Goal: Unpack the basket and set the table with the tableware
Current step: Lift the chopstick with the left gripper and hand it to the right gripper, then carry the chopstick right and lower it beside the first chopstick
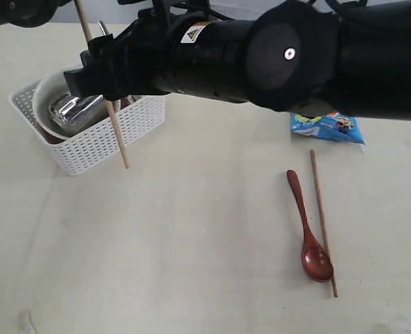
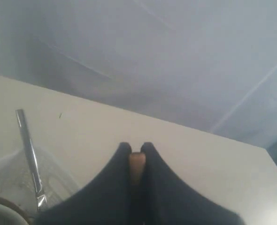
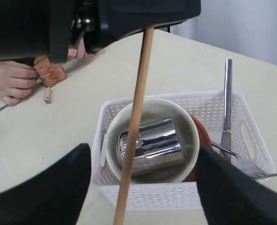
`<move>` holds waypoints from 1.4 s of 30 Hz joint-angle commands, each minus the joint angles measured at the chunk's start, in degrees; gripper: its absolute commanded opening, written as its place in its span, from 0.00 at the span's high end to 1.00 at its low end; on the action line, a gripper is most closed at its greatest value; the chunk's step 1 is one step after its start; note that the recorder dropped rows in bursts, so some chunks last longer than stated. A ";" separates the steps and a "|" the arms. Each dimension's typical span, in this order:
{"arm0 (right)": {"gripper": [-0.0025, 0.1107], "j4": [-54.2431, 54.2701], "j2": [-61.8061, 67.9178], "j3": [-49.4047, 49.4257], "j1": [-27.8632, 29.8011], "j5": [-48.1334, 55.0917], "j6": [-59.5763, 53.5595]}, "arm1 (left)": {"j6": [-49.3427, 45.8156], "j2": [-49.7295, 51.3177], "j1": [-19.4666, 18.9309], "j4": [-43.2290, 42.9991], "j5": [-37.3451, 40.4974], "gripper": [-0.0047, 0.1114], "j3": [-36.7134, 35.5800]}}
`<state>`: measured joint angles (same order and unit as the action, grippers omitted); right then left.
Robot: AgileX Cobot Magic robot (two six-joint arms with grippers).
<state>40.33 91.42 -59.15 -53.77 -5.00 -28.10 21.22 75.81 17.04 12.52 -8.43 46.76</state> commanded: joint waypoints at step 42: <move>0.98 0.16 0.14 0.18 30.31 31.68 4.75 | -9.13 -3.82 -0.37 -0.70 2.63 0.48 -0.44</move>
<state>41.16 93.51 -59.15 -30.48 18.95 -24.08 14.31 72.46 17.10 12.06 -6.92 46.76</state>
